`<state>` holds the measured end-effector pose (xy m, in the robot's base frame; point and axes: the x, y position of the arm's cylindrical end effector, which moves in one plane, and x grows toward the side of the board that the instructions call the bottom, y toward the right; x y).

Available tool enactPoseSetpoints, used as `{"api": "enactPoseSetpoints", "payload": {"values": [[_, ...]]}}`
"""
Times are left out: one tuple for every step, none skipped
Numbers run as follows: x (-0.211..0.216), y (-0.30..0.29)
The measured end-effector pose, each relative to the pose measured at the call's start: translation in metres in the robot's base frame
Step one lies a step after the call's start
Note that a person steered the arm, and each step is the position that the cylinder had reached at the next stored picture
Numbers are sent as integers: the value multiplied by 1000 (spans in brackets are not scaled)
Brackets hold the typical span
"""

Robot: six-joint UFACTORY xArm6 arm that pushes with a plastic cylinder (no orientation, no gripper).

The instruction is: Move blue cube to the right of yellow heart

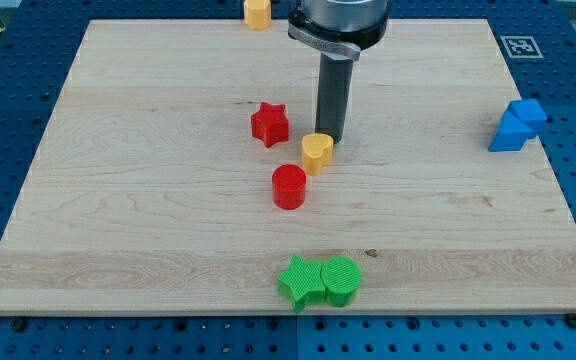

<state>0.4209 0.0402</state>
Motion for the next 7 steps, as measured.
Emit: {"api": "enactPoseSetpoints", "payload": {"values": [[0, -5], [0, -9], [0, 1], [0, 49], [-1, 93], [-1, 120], [-3, 142]]}}
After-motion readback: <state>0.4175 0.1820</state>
